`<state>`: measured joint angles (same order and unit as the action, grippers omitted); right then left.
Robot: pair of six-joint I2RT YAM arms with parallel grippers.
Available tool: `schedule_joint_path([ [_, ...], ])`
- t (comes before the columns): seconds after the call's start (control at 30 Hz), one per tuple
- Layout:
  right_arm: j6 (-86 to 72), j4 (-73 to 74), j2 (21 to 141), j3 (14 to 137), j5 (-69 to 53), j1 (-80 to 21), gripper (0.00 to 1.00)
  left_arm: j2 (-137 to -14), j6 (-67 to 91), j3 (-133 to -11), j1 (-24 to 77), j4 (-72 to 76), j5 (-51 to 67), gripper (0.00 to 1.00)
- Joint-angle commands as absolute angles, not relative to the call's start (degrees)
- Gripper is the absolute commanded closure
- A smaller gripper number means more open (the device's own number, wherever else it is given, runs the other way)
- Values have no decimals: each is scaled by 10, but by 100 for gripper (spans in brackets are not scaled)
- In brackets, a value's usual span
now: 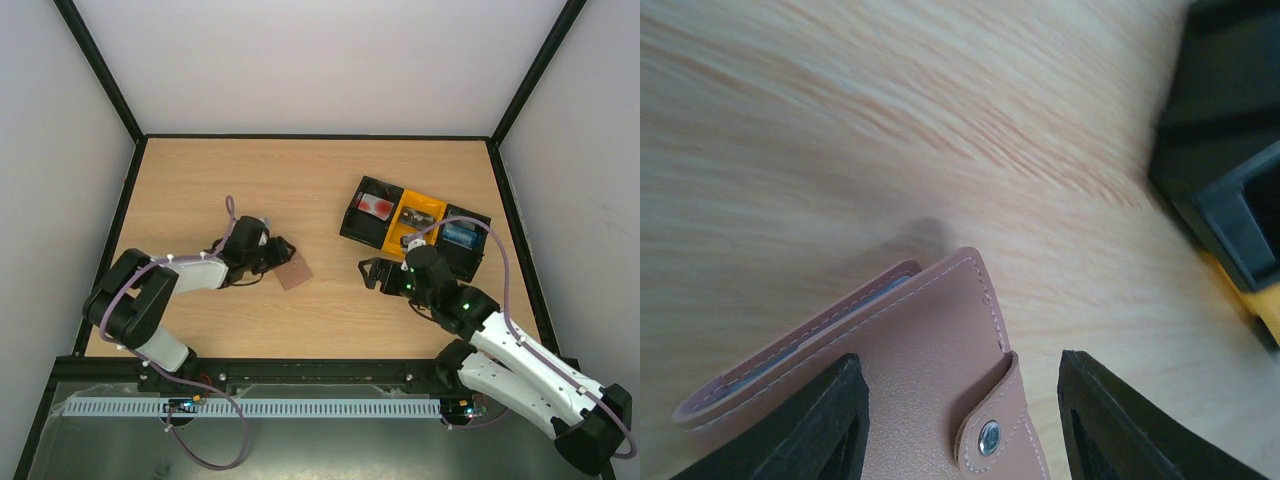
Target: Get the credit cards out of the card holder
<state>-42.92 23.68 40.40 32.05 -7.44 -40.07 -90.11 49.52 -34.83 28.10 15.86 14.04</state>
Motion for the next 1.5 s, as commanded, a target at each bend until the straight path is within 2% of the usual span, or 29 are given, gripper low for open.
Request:
schedule_joint_path([
  [0.0, -437, 223, 420, 311, -92, -398, 6, -924, 533, -325, 344, 134, 173, 45],
  [0.23, -457, 207, 460, 308, -115, -398, 21, -912, 559, -332, 395, 175, 218, 44],
  [0.47, -482, 174, 487, 291, -139, -403, 39, -835, 523, -335, 387, 98, 177, 40],
  [0.83, -473, 153, 565, 312, -122, -426, 52, -727, 529, -239, 331, 102, 195, 39],
  [1.2, -497, 106, 672, 341, -83, -481, 61, -724, 542, -168, 304, 184, 261, 42],
  [1.47, -500, 110, 794, 431, -23, -556, 68, -750, 565, -135, 304, 249, 300, 44],
])
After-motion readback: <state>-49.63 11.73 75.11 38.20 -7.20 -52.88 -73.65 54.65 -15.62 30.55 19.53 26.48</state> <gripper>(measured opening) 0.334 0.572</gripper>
